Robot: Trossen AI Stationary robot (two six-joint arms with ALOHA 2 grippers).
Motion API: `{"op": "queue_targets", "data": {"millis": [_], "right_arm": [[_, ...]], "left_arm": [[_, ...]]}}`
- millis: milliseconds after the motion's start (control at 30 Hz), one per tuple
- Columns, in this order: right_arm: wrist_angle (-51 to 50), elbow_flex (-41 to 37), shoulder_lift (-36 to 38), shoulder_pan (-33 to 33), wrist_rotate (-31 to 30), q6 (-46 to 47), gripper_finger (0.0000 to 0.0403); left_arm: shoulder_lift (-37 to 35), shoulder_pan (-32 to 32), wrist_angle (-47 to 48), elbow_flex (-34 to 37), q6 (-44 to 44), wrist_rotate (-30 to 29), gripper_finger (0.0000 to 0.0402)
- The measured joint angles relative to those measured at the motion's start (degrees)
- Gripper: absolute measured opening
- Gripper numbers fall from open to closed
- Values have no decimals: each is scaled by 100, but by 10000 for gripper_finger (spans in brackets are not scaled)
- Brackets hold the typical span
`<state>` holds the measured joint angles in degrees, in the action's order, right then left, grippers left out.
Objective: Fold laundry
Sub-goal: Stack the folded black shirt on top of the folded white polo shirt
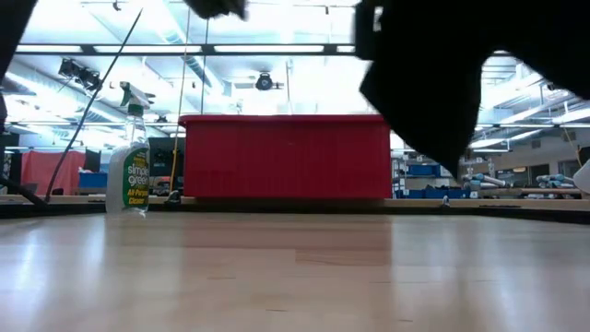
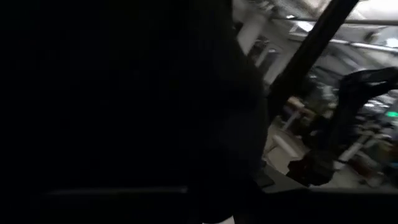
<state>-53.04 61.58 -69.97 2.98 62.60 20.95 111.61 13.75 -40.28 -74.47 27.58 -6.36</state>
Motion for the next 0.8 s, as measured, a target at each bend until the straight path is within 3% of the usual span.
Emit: {"op": "queue_targets", "data": {"millis": [133, 267, 467, 633, 800], "right_arm": [[-460, -7, 289, 37, 239, -47, 40], [-1572, -7, 494, 55, 522, -414, 34], [-2832, -7, 754, -63, 561, -768, 32], [-3354, -9, 961, -66, 355, -986, 31], [-3580, -9, 1123, -61, -114, -1079, 31]], "left_arm": [[559, -218, -61, -709, -11, 608, 49], [1122, -285, 90, -1759, -365, 1052, 49], [1967, -261, 937, -3306, -574, 1499, 48], [2509, -240, 1006, -4026, -600, 1535, 48], [2571, -242, 1099, -4136, -853, 1546, 48]]}}
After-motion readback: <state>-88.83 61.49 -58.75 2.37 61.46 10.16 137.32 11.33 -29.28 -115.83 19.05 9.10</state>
